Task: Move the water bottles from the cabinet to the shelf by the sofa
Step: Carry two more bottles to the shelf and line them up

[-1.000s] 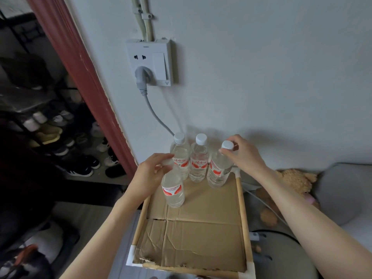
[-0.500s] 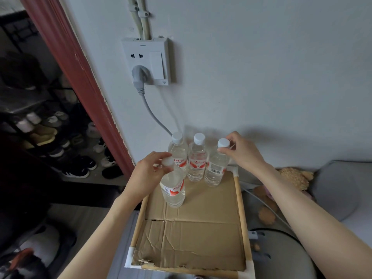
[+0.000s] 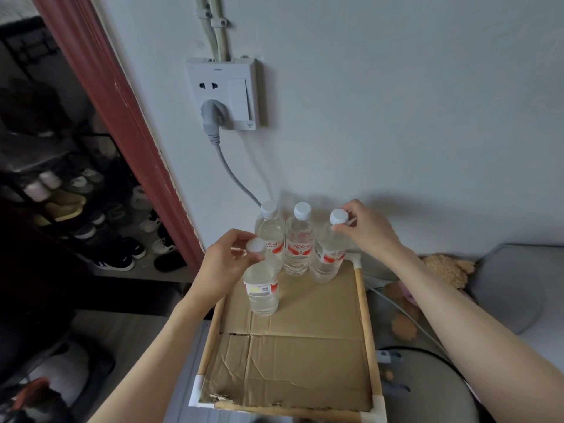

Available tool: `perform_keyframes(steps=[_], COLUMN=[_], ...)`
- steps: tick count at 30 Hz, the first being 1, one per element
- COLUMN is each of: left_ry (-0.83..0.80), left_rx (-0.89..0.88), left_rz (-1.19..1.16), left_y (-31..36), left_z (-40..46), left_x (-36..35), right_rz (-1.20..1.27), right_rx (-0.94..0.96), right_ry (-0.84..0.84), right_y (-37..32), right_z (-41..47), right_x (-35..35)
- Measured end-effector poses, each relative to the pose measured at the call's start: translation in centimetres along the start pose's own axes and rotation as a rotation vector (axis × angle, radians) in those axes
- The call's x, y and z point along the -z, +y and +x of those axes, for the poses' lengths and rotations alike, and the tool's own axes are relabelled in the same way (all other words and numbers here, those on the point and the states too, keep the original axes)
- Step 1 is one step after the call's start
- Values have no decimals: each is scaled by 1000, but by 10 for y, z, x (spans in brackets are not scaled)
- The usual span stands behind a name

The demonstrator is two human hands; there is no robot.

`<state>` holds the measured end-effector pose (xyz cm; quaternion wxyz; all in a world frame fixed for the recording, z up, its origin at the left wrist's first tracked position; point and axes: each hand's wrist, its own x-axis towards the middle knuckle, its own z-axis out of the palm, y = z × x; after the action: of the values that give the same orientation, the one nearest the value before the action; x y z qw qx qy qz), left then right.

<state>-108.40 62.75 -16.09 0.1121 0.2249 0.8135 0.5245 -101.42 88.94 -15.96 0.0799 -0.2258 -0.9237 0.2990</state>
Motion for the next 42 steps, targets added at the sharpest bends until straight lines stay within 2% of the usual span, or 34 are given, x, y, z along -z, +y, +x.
perform_keyframes(steps=[4, 8, 10, 13, 16, 20, 28, 31, 36, 39, 42], left_ry=[19, -153, -187, -130, -20, 92, -48, -127, -56, -67, -85], left_rx=[-2, -99, -116, -61, -17, -12, -56, -41, 88, 193, 288], left_rz=[10, 51, 61, 47, 49, 30, 47, 73, -14, -10, -117], left_y=[-2, -5, -5, -2, 1, -4, -25, -30, -60, -86, -97], left_z=[1, 0, 0, 3, 4, 5, 1, 0, -21, -29, -33], left_x=[-3, 0, 3, 4, 0, -10, -18, -20, -35, -44, -59], right_rz=[-40, 39, 39, 41, 42, 167, 345, 387, 413, 387, 310], right_rx=[2, 39, 54, 51, 44, 18, -123, -163, -183, -217, -269], right_ry=[64, -7, -15, -15, 58, 43, -119, -122, -128, -178, -205], right_y=[-1, 5, 9, 10, 10, 10, 28, 30, 30, 36, 49], right_z=[1, -1, -1, 0, 2, 3, -12, -15, -19, -26, -31], right_x=[-6, -10, -10, -13, -19, -25, -45, -56, -69, -81, -98])
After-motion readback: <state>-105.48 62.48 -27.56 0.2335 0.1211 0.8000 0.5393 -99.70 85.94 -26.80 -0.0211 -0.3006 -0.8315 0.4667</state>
